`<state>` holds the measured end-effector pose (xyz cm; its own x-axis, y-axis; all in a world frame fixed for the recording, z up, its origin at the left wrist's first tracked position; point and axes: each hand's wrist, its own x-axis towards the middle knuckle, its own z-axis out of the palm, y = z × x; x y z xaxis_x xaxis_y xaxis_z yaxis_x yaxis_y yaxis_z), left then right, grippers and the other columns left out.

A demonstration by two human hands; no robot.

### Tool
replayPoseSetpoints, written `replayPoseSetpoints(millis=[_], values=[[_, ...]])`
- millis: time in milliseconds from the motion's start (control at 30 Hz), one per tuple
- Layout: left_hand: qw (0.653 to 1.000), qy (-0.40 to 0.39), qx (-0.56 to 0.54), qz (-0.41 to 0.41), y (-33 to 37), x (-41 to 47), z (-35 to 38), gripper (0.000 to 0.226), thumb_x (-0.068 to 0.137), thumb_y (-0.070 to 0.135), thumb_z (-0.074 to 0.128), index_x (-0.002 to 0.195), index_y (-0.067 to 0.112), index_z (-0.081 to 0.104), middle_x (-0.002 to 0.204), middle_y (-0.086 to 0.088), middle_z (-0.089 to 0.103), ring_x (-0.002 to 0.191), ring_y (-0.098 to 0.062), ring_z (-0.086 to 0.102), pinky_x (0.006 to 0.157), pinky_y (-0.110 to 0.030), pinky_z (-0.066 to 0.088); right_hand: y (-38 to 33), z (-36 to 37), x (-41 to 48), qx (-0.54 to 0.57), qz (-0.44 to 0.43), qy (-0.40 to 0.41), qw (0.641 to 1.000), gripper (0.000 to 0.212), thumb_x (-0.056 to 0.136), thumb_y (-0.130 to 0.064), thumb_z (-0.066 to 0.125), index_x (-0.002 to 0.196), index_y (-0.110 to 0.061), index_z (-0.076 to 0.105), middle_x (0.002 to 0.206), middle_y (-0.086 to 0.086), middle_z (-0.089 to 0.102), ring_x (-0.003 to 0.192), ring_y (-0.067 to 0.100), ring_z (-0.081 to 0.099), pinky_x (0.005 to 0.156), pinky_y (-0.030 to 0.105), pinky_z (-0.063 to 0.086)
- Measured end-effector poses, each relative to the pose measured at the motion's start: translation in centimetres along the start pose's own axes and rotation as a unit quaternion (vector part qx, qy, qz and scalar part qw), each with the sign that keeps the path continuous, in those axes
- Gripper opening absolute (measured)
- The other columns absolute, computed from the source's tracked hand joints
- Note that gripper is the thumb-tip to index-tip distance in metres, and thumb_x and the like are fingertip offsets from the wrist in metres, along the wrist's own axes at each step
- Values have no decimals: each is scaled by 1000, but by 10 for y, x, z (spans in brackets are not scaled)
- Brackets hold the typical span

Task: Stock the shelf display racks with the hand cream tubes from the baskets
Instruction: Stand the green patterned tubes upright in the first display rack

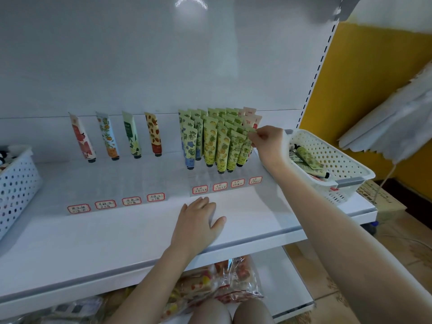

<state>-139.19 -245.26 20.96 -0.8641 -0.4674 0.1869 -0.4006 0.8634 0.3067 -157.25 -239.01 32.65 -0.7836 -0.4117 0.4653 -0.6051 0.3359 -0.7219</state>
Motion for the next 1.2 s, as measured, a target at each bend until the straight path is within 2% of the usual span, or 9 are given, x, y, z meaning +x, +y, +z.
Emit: replayPoseSetpoints(millis=[100,200,267,367,633,800,967,1033,1200], values=[[1000,-1,-3,2,0,0,0,90,66,63,1,116,15,57,130,1,52,124,-15,41,103,-31,28,1,5,1,-3,-5,6,1000,28,86,-14,59,76,13,62,77,29,64,60,31,52,55,28,31],[1000,-4,3,3,-1,1,1,84,71,64,5,117,16,56,133,2,51,126,-15,40,104,-31,27,3,7,3,-8,-12,14,1000,28,86,-13,60,78,13,62,79,31,63,76,43,58,54,29,31],[1000,-11,5,3,-1,0,2,77,77,63,11,118,17,55,135,3,48,128,-14,37,106,-31,24,4,7,4,-10,-10,10,1000,27,86,-13,60,78,13,62,78,31,63,67,39,56,57,26,31],[1000,-7,5,3,-1,0,1,88,67,64,1,118,17,55,134,3,49,127,-14,38,105,-31,26,4,7,4,-16,-3,-3,1000,27,87,-14,60,77,11,63,78,29,64,62,23,47,58,27,34],[1000,-5,8,6,-2,1,2,87,68,63,0,117,17,55,132,3,50,126,-15,40,105,-30,27,7,11,0,-52,-12,-20,998,20,89,-17,58,82,0,66,76,19,67,66,26,55,63,31,44],[1000,-5,12,11,-3,1,3,82,71,62,2,115,18,55,129,4,51,123,-15,42,102,-31,29,6,11,-2,-52,-8,-27,998,21,87,-12,56,73,2,62,60,9,51,55,21,42,48,24,27],[1000,-16,11,6,-3,1,4,81,72,63,3,116,19,54,133,5,48,125,-13,40,106,-33,26,5,9,1,-62,0,-35,997,25,88,-9,54,64,-5,48,48,0,35,44,13,28,45,26,21],[1000,-16,14,4,-3,1,4,74,77,62,8,117,19,53,134,5,48,126,-13,39,107,-33,25,4,10,2,-72,2,-39,997,24,88,-10,54,65,-5,48,49,0,36,44,13,29,44,24,21],[1000,0,3,4,-1,0,3,87,68,62,-1,117,19,54,131,4,50,124,-13,41,105,-31,27,-1,14,3,-89,-8,-66,994,18,89,-9,50,74,-1,56,63,13,53,57,22,45,51,25,31]])
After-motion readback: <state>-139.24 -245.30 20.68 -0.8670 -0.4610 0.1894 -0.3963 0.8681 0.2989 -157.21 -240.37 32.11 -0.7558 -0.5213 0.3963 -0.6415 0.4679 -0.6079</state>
